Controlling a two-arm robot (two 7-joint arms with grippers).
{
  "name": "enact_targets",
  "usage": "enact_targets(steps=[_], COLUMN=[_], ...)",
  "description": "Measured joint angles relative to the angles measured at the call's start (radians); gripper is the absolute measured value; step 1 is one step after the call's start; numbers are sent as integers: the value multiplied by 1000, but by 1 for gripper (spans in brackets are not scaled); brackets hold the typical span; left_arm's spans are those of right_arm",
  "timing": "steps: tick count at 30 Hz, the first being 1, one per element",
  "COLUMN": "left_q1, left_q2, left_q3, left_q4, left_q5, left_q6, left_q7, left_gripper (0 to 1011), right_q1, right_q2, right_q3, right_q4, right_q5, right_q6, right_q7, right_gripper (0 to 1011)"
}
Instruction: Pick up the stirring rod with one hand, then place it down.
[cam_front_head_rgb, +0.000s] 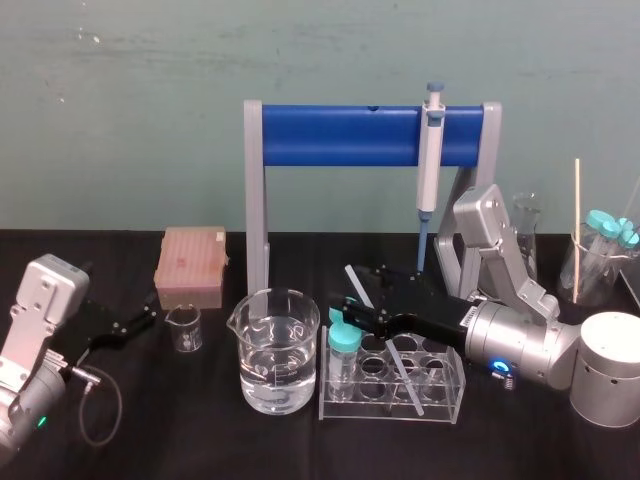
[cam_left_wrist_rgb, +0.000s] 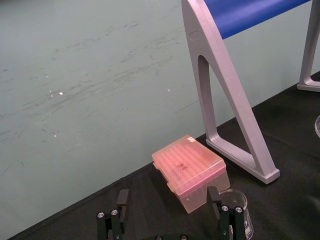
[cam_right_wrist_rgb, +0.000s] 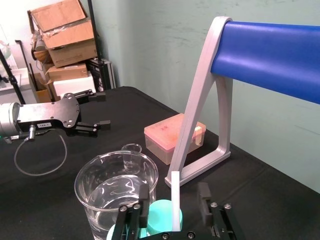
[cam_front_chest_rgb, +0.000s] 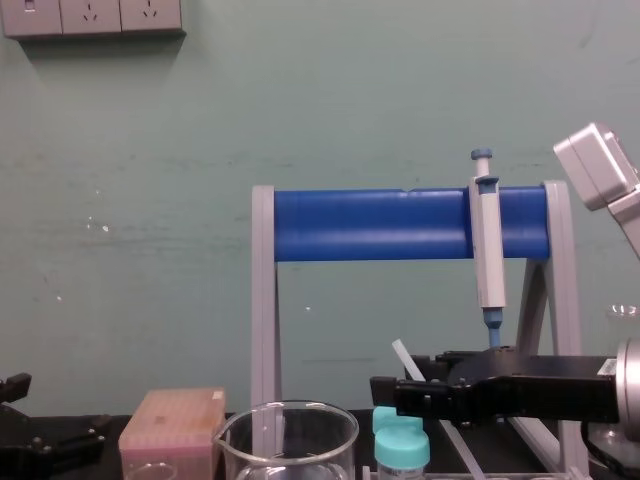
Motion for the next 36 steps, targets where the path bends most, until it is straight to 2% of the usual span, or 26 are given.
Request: enact_targets(steps=[3,5,8,12,13,15,16,18,23,28,29,36], left_q1=[0,0,0,0,0,0,0,0,0,0,0,0], left_q2=[0,0,0,0,0,0,0,0,0,0,0,0], left_q3=[0,0,0,0,0,0,0,0,0,0,0,0], left_q4=[0,0,0,0,0,0,0,0,0,0,0,0], left_q5=[0,0,0,0,0,0,0,0,0,0,0,0], left_q6=[0,0,0,0,0,0,0,0,0,0,0,0], left_q7=[0,0,0,0,0,0,0,0,0,0,0,0], left_gripper=[1000,1000,1000,1000,1000,1000,1000,1000,1000,1000,1000,1000], right_q1=[0,-1,-1,-1,-1,-1,-1,-1,-1,-25,-35,-86], right_q2=[0,0,0,0,0,0,0,0,0,-11,-16,-32], right_q3=[0,1,1,1,1,1,1,1,1,27,37,98], right_q4=[0,-1,-1,-1,-1,-1,-1,-1,-1,-4,-6,-32], right_q5=[1,1,1,2,2,2,2,2,2,1,2,31], right_q6=[0,-1,-1,-1,-1,-1,-1,-1,-1,-86,-119,-257], right_q7=[0,0,0,0,0,0,0,0,0,-14,-17,-11], right_gripper=[520,482,336,255,195,162,110,71,71,71,71,71])
